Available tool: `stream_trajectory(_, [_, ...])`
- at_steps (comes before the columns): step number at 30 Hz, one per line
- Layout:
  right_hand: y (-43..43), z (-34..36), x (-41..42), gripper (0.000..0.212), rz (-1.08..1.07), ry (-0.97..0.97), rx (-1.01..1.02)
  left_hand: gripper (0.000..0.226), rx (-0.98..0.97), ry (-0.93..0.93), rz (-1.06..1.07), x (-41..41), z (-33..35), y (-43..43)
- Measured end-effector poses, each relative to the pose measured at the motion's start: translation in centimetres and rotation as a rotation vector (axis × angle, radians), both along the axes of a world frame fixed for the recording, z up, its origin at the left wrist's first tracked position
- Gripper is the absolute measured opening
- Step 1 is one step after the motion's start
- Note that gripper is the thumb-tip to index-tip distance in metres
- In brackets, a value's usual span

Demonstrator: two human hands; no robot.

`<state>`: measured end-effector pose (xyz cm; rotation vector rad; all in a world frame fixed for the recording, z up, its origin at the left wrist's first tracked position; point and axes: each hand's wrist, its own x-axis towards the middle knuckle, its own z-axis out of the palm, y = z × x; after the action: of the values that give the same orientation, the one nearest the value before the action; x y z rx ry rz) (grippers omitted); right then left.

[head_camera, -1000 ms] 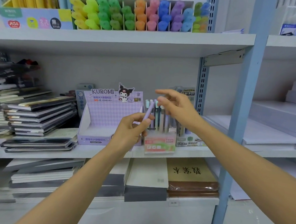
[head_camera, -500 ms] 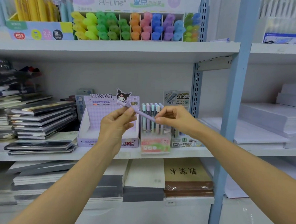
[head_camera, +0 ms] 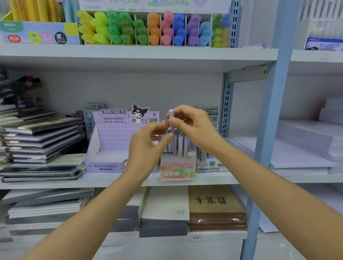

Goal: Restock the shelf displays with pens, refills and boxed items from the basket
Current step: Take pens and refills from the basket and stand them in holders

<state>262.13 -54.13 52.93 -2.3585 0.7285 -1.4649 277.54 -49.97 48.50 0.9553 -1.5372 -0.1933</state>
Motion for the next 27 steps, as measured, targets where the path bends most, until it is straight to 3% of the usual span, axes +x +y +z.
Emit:
stream_trajectory(3, [-1.0, -0.6, -1.1, 0.011, -0.102, -0.146, 0.054, 0.034, -0.012, -0.276, 0.078, 0.4, -1.8, 0.2])
stream_trajectory(7, [-2.3, -2.1, -1.3, 0.011, -0.228, -0.067, 0.106, 0.037, 0.012, -0.486, 0.117, 1.2, -4.3, 0.3])
stream_trajectory(14, [-3.5, -2.2, -0.7, 0.012, -0.315, 0.1, 0.064, 0.045, -0.037, -0.583, 0.134, 1.7, -5.2, 0.1])
stream_trajectory(19, [-3.9, -2.8, 0.0, 0.021, -0.32, 0.063, 0.016, 0.049, -0.046, -0.597, 0.133, 1.7, -5.6, 0.1])
stream_trajectory(23, [-4.4, -3.1, 0.5, 0.016, -0.47, 0.176, -0.101, 0.053, -0.046, -0.615, 0.127, 1.9, -5.5, 0.2])
stream_trajectory(27, [-2.9, -2.9, 0.7, 0.029, -0.44, 0.098, -0.13, 0.055, -0.07, -0.594, 0.117, 2.5, -5.6, 0.9])
